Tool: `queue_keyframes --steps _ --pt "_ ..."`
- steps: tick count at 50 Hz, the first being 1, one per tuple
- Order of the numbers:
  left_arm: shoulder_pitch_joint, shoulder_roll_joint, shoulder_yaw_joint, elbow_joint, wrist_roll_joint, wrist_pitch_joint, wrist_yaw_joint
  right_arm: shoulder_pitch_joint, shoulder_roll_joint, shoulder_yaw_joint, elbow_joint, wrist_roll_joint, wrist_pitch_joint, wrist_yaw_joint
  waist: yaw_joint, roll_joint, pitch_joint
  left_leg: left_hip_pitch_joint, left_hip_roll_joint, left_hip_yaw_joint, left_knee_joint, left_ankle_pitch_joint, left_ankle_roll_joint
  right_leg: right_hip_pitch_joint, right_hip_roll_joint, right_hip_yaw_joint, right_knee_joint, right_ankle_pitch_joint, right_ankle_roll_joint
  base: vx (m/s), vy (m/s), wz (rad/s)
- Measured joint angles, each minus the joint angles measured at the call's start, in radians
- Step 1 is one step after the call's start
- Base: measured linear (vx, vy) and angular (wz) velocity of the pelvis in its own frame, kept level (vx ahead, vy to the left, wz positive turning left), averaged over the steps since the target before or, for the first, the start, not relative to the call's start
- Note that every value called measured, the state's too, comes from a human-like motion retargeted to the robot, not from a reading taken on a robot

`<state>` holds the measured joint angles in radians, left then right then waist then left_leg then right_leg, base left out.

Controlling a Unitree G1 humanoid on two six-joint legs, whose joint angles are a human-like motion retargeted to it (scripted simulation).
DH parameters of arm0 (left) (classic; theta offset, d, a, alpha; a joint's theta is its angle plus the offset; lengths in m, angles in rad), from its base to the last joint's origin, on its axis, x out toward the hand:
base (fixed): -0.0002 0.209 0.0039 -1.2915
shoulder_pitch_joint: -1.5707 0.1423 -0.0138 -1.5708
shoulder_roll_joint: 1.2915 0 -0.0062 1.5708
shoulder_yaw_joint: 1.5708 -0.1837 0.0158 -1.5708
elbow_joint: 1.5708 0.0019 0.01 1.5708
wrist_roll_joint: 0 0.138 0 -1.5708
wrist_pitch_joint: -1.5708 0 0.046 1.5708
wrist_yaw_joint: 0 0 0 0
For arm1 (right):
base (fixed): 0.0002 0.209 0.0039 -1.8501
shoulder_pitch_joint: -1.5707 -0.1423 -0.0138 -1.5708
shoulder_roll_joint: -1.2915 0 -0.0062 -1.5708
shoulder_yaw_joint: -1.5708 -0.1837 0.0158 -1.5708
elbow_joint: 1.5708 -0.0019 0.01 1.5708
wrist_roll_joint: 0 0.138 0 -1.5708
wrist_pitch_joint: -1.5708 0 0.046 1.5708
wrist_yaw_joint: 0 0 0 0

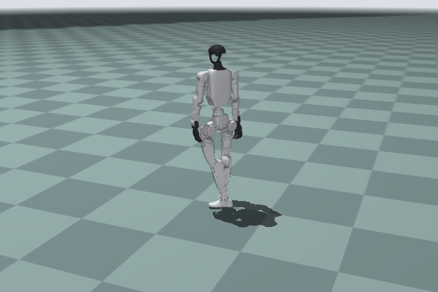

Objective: In place motions

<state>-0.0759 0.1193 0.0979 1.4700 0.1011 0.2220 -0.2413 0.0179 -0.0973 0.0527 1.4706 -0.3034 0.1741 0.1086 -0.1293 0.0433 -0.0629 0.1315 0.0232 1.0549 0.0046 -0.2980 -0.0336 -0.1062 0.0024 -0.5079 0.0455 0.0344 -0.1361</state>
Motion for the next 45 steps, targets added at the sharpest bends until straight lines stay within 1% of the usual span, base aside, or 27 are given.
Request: queue_keyframes --steps 5,8,10,12,13,15,17,18,20,23,25,27,28,30,31,32,33,35,37,38,40,43,45 --pt "0.003 0.002 -0.064 -0.038 -0.001 -0.021 -0.005 -0.005 0.007 0.046 -0.065 -0.092 0.002 -0.012 0.038 -0.018 -0.01 0.041 0.012 0.029 0.052 0.047 -0.004 0.003 -0.006 0.074 0.02 -0.008 -0.01 -0.04 -0.12 -0.77" --pt "0.003 0.008 -0.055 -0.047 0.011 -0.02 -0.018 -0.009 0.005 0.078 -0.115 -0.129 -0.014 0.003 0.038 -0.055 -0.007 0.061 0.023 0.058 0.136 0.105 0.021 0.015 -0.037 0.123 0.02 -0.013 -0.004 -0.06 -0.12 -0.66" --pt "0.008 0.013 -0.045 -0.051 0.008 -0.02 -0.014 -0.015 0.003 0.095 -0.136 -0.138 -0.022 0.011 0.033 -0.1 0.001 0.061 0.034 0.052 0.236 0.158 0.065 0.028 -0.083 0.154 0.024 -0.016 0.006 -0.05 -0.14 -0.56" --pt "0.008 0.021 -0.038 -0.048 -0.003 -0.02 -0.004 -0.03 0.001 0.097 -0.143 -0.142 -0.025 0.025 0.039 -0.155 0.015 0.018 0.077 -0.006 0.422 0.205 0.156 0.042 -0.14 0.184 0.032 -0.019 0.018 -0.07 -0.2 -0.62" --pt "0.006 0.024 -0.037 -0.043 -0.008 -0.019 0.0 -0.037 -0.001 0.093 -0.142 -0.143 -0.024 0.032 0.045 -0.171 0.021 -0.018 0.112 -0.045 0.527 0.218 0.208 0.046 -0.157 0.194 0.034 -0.019 0.022 -0.05 -0.16 -0.6" --pt "0.0 0.028 -0.038 -0.028 -0.013 -0.017 0.006 -0.05 -0.009 0.08 -0.134 -0.143 -0.023 0.047 0.057 -0.179 0.027 -0.109 0.196 -0.147 0.727 0.223 0.287 0.05 -0.165 0.197 0.033 -0.016 0.023 -0.04 -0.14 -0.54" --pt "0.002 0.027 -0.035 -0.014 -0.015 -0.014 0.015 -0.056 -0.019 0.068 -0.117 -0.135 -0.019 0.054 0.072 -0.164 0.033 -0.207 0.211 -0.306 0.816 0.203 0.275 0.053 -0.147 0.197 0.027 -0.008 0.017 -0.05 -0.1 -0.72" --pt "0.003 0.024 -0.032 -0.009 -0.018 -0.014 0.023 -0.061 -0.024 0.063 -0.105 -0.127 -0.016 0.054 0.085 -0.155 0.039 -0.26 0.193 -0.396 0.839 0.196 0.259 0.053 -0.135 0.207 0.024 -0.003 0.013 -0.08 -0.04 -0.98" --pt "0.008 0.018 -0.026 -0.006 -0.029 -0.021 0.048 -0.07 -0.035 0.05 -0.084 -0.11 -0.008 0.05 0.105 -0.147 0.055 -0.324 0.138 -0.514 0.835 0.159 0.242 0.054 -0.128 0.229 0.021 0.006 0.011 -0.11 -0.03 -1.01" --pt "0.025 0.011 -0.027 -0.003 -0.036 -0.037 0.08 -0.064 -0.052 0.027 -0.064 -0.086 -0.003 0.045 0.123 -0.146 0.067 -0.354 0.075 -0.57 0.759 0.026 0.258 0.056 -0.136 0.255 0.018 0.013 0.017 -0.02 -0.05 -0.78" --pt "0.038 0.004 -0.032 0.007 -0.03 -0.039 0.089 -0.049 -0.064 0.009 -0.051 -0.079 -0.001 0.048 0.133 -0.135 0.063 -0.357 0.03 -0.611 0.661 -0.035 0.251 0.057 -0.131 0.264 0.014 0.016 0.021 0.09 0.01 -0.65" --pt "0.055 -0.005 -0.037 0.024 -0.027 -0.036 0.085 -0.032 -0.073 -0.008 -0.033 -0.084 0.003 0.043 0.155 -0.108 0.058 -0.334 -0.006 -0.654 0.507 -0.016 0.216 0.067 -0.104 0.276 0.01 0.018 0.021 0.15 0.02 -0.88" --pt "0.064 -0.009 -0.039 0.034 -0.028 -0.035 0.082 -0.025 -0.077 -0.015 -0.021 -0.089 0.006 0.037 0.167 -0.092 0.058 -0.317 -0.015 -0.67 0.422 0.01 0.197 0.075 -0.086 0.284 0.008 0.018 0.02 0.17 0.03 -0.96" --pt "0.078 -0.017 -0.039 0.05 -0.034 -0.032 0.075 -0.017 -0.084 -0.033 0.002 -0.101 0.012 0.024 0.173 -0.056 0.061 -0.287 -0.031 -0.71 0.252 0.143 0.182 0.097 -0.045 0.302 0.003 0.014 0.016 0.19 0.06 -0.7" --pt "0.09 -0.021 -0.041 0.056 -0.033 -0.03 0.072 -0.007 -0.085 -0.042 0.012 -0.102 0.016 0.016 0.153 -0.048 0.054 -0.268 -0.053 -0.727 0.218 0.151 0.207 0.108 -0.04 0.302 0.003 0.009 0.014 0.26 0.08 -0.01" --pt "0.097 -0.025 -0.04 0.062 -0.029 -0.028 0.069 -0.001 -0.086 -0.053 0.021 -0.1 0.022 0.009 0.126 -0.039 0.048 -0.256 -0.056 -0.735 0.2 0.154 0.215 0.116 -0.036 0.294 0.004 0.004 0.013 0.24 0.07 0.66" --pt "0.096 -0.028 -0.034 0.068 -0.019 -0.024 0.062 -0.002 -0.085 -0.065 0.032 -0.091 0.031 0.005 0.086 -0.026 0.041 -0.259 -0.025 -0.725 0.216 0.145 0.189 0.119 -0.033 0.269 0.007 -0.004 0.012 0.15 0.04 0.68" --pt "0.087 -0.035 -0.024 0.073 0.001 -0.016 0.058 0.001 -0.071 -0.089 0.045 -0.047 0.042 -0.013 0.061 -0.021 0.036 -0.279 -0.035 -0.779 0.206 0.172 0.163 0.117 -0.033 0.275 0.011 -0.009 0.012 0.05 0.0 0.34" --pt "0.072 -0.032 -0.032 0.054 0.008 -0.018 0.064 0.005 -0.055 -0.121 0.052 0.026 0.031 -0.033 0.046 -0.022 0.056 -0.26 -0.047 -0.793 0.192 0.174 0.17 0.13 -0.035 0.259 0.014 -0.016 0.014 0.04 -0.01 0.3" --pt "0.067 -0.027 -0.039 0.039 0.01 -0.023 0.062 0.009 -0.052 -0.129 0.057 0.065 0.02 -0.032 0.048 -0.028 0.068 -0.249 -0.052 -0.79 0.189 0.171 0.178 0.141 -0.04 0.252 0.013 -0.018 0.014 0.12 -0.02 0.1" --pt "0.068 -0.021 -0.054 0.013 0.02 -0.031 0.06 0.026 -0.044 -0.125 0.07 0.12 0.01 -0.016 0.08 -0.041 0.069 -0.228 -0.062 -0.785 0.176 0.168 0.184 0.155 -0.048 0.255 0.013 -0.021 0.017 0.23 -0.03 -0.33" --pt "0.083 -0.022 -0.07 -0.003 0.019 -0.033 0.062 0.051 -0.032 -0.118 0.084 0.083 0.028 0.006 0.144 -0.054 0.033 -0.21 -0.07 -0.751 0.151 0.163 0.19 0.148 -0.057 0.284 0.017 -0.023 0.026 0.38 0.05 -0.53" --pt "0.088 -0.026 -0.072 0.001 -0.005 -0.034 0.066 0.057 -0.026 -0.102 0.076 0.026 0.036 0.008 0.16 -0.056 0.01 -0.202 -0.08 -0.744 0.129 0.16 0.2 0.138 -0.057 0.289 0.022 -0.027 0.029 0.24 0.05 -0.26"
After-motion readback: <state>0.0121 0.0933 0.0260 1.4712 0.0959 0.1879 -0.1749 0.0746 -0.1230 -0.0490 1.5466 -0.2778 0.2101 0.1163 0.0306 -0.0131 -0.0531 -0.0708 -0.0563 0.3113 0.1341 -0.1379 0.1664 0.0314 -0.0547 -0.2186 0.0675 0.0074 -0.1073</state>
